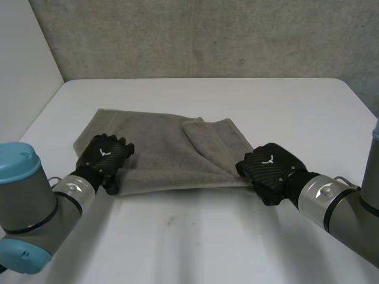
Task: Fold the towel.
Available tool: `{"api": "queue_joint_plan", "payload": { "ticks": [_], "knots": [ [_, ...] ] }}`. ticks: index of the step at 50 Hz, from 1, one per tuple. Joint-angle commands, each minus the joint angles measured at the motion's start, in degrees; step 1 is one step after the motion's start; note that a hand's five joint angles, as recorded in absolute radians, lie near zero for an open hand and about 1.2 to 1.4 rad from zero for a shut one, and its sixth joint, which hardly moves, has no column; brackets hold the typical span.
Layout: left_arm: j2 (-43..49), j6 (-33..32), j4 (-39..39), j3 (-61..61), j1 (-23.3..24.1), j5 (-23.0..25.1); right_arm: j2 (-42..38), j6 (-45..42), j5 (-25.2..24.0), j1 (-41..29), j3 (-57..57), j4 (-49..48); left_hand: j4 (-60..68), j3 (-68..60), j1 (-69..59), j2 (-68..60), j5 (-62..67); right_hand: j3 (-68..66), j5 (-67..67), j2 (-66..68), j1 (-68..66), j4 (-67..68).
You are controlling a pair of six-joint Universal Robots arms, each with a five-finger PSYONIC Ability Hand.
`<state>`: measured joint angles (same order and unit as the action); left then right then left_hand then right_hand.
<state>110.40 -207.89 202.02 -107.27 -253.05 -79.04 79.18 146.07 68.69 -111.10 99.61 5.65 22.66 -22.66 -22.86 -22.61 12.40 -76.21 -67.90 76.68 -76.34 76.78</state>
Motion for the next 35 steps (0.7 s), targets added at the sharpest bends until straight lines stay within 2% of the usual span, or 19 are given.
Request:
{"api": "queue_joint_plan", "payload": {
  "ticks": [1,6,13,21,28,31,32,33,34,35],
  "knots": [
    [0.43,0.21,0.22,-0.4,-1.13,-0.33,0.1,2.37,-0.13,1.59,0.49,-2.13,0.17,-0.17,0.03,-0.22,0.43,-3.79,-2.1,3.32,-3.66,3.22],
    [1.83,2.48,0.66,0.04,-2.44,-0.86,0.1,3.17,-0.22,1.68,1.02,-2.48,1.68,-1.67,-1.48,-1.73,1.94,-3.79,-2.1,3.32,-3.66,3.22],
    [0.88,7.84,0.04,-0.66,-1.57,-0.5,-0.95,3.61,-0.22,1.77,1.72,-4.5,1.18,-1.18,-0.98,-1.24,1.44,-3.79,-2.1,3.32,-3.66,3.22],
    [-0.36,7.94,0.75,-2.07,-1.21,-0.24,-3.15,3.43,-0.13,1.77,1.9,-5.56,1.52,-1.51,-1.31,-1.57,1.77,-3.79,-2.1,3.32,-3.66,3.22],
    [4.83,7.76,0.75,1.71,-1.21,-0.24,-3.33,3.52,-0.13,1.94,1.73,-5.56,3.03,-3.03,-2.83,-3.08,3.29,-3.79,-2.1,3.32,-3.66,3.22],
    [8.08,7.76,0.48,4.09,-1.21,-0.24,-3.16,3.52,-0.13,2.12,1.55,-5.56,8.41,-8.41,-8.21,-8.46,8.67,-3.79,-2.1,3.32,-3.66,3.22],
    [9.47,7.76,0.4,5.65,-1.21,-0.33,-3.16,3.52,-0.13,2.12,1.55,-5.56,19.74,-19.73,-19.54,-19.79,20.0,-3.79,-2.1,3.32,-3.66,3.22],
    [9.48,7.76,0.39,5.67,-1.21,-0.33,-3.16,3.52,-0.05,2.38,1.55,-5.56,19.85,-19.85,-19.65,-19.9,20.11,-3.79,-2.1,3.32,-3.66,3.22],
    [10.09,7.68,0.05,6.8,-1.21,-0.33,-2.98,3.52,-0.04,2.38,1.37,-5.56,43.33,-43.33,-43.13,-43.38,43.59,-3.79,-2.1,3.32,-3.66,3.22],
    [10.1,7.68,0.04,6.81,-1.21,-0.33,-2.81,3.52,0.04,2.38,1.2,-5.47,43.57,-43.56,-43.37,-43.62,43.83,-3.79,-2.1,3.32,-3.66,3.22]
  ]
}}
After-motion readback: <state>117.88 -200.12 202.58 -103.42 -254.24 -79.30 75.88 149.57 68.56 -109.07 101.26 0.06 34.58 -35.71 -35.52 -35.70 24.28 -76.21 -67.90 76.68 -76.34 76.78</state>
